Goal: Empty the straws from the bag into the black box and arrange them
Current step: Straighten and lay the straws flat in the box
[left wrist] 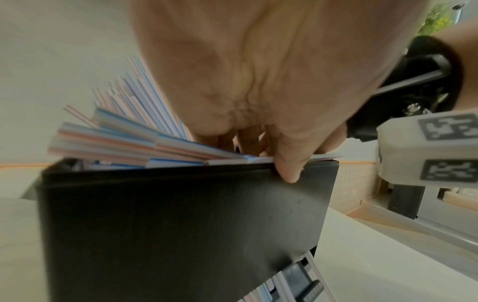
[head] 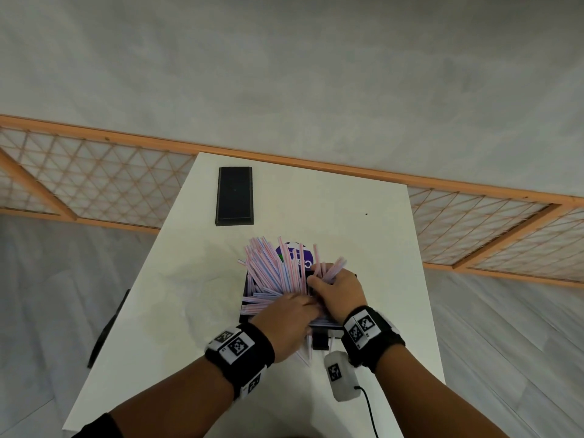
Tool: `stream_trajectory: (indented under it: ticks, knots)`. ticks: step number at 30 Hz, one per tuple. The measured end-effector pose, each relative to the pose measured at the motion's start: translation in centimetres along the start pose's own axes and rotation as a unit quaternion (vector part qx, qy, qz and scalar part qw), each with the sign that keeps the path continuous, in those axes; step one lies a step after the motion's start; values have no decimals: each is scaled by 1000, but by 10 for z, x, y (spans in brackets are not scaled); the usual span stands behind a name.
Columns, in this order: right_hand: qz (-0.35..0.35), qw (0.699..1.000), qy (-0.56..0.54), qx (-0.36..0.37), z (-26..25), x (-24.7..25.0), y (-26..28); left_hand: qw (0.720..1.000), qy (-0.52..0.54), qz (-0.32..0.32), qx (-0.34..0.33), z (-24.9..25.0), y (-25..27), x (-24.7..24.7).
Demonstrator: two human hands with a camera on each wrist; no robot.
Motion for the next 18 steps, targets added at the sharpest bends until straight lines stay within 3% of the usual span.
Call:
stream_trajectory:
  ticks: [8, 14, 18]
  knots:
    - [47, 998, 23, 19, -18, 40, 13, 1000, 9, 5, 25, -2, 6, 2]
    - [38, 989, 92, 105, -66, 100, 47, 999, 24, -12, 36, -5, 5, -3]
    - [22, 971, 168, 167, -93, 112, 67, 992, 90, 75, 45, -7, 10, 3]
Point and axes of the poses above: each hand's wrist, its own y-axis away from the middle knuckle, its own x-axis out of the back of the hand, z = x × y, the point moved 4 cm from there along -y, towards the middle knuckle, and after that the axes turned 15 degrees about -x, right-handed, at the moved point
